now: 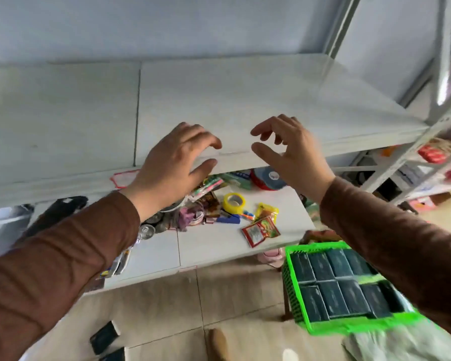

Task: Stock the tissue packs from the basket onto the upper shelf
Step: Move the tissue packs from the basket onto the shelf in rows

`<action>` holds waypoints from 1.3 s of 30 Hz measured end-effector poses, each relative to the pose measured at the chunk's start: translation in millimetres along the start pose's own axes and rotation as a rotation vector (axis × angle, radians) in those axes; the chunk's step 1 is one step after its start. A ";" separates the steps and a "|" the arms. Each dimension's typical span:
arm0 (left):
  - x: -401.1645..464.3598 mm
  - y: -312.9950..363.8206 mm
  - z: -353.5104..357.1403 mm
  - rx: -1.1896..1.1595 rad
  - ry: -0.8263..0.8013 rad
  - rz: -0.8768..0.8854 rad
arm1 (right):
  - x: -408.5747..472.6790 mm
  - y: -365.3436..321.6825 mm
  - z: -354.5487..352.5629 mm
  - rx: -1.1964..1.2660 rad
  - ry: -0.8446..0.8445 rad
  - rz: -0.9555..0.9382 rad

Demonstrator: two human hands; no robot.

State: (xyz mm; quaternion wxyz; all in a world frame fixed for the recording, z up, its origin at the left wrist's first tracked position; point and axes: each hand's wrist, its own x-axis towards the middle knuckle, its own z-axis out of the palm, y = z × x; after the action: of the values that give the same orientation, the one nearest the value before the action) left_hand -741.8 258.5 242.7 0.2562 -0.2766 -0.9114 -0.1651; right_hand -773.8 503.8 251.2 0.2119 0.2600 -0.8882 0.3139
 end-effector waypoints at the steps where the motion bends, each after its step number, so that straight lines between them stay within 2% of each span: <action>1: 3.1 18.9 12.1 -0.020 0.011 0.054 | -20.3 12.0 -11.4 -0.003 0.020 0.032; 4: 2.6 70.2 62.4 -0.084 -0.015 0.186 | -84.3 52.2 -34.9 -0.055 0.017 0.129; 7: -11.5 115.5 121.5 -0.176 -0.151 0.188 | -150.8 96.1 -48.1 -0.110 -0.067 0.255; 15: -45.1 215.2 273.3 -0.250 -0.672 -0.064 | -302.3 217.4 -63.4 -0.102 -0.278 0.635; 21: -68.2 259.7 390.9 -0.240 -0.917 -0.299 | -396.8 303.9 -29.3 0.022 -0.514 0.922; 24: -71.0 270.4 444.5 -0.187 -0.980 -0.374 | -431.8 333.4 2.6 0.087 -0.651 1.049; 28: -69.4 268.2 515.4 -0.101 -1.018 -0.381 | -468.2 358.3 54.2 0.167 -0.778 1.222; 33: -73.5 253.3 587.6 0.078 -1.076 -0.320 | -492.9 363.7 109.7 0.224 -0.743 1.384; 39: -83.5 239.6 644.9 0.256 -1.107 -0.237 | -510.0 370.6 153.1 0.186 -0.754 1.482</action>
State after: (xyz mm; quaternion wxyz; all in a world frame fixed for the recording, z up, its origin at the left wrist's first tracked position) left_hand -783.3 698.8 -290.9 -0.2472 -0.1848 -0.9471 0.0883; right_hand -631.6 816.7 -299.0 -0.3831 -0.2874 -0.8110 0.3361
